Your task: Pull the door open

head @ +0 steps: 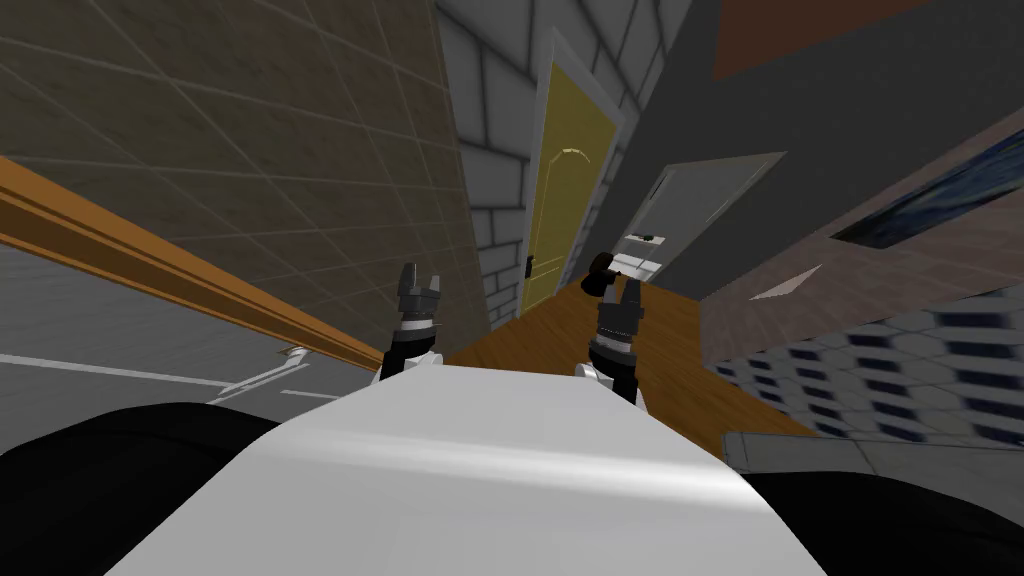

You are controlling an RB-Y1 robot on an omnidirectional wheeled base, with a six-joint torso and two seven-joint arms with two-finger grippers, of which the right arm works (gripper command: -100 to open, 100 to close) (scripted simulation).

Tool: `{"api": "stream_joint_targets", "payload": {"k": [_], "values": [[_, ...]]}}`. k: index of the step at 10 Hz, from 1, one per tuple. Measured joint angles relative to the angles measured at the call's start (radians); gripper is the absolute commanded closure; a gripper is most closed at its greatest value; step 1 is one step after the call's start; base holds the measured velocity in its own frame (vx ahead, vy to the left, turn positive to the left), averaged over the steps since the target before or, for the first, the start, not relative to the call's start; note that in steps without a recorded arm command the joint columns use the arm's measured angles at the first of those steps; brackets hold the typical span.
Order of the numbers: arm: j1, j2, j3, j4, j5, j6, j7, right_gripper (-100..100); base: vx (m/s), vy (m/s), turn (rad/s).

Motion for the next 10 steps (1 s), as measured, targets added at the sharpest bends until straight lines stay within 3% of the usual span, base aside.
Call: {"api": "stream_joint_targets", "payload": {"k": [4,10], "values": [[-0.004,-0.022,-0.003,0.026,-0.060,0.004,-0.034,-100,0.079,-0.123,0.364],[-0.016,-0.059,-0.012,0.094,-0.182,0.000,-0.108,-100,0.059,-0.119,0.261]]}}
